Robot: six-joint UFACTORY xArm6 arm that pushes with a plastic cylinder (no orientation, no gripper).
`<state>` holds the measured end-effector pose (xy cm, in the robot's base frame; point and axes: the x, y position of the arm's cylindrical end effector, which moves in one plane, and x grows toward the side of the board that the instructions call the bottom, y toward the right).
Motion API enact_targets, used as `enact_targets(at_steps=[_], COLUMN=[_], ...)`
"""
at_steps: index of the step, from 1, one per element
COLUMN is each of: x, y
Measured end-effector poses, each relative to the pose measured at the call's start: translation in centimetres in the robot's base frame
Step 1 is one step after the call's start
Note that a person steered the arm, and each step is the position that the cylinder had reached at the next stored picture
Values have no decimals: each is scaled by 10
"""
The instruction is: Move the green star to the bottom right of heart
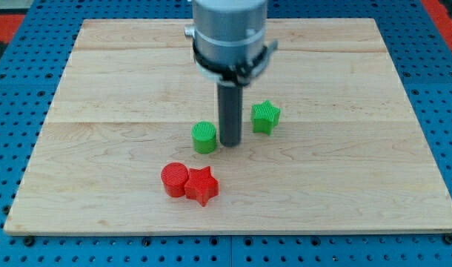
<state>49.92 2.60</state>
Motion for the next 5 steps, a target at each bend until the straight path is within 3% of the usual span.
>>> enact_targets(at_steps=[1, 2, 3, 4, 5], x=[-47, -133, -182, -122, -13], y=[42, -7, -9, 25, 59])
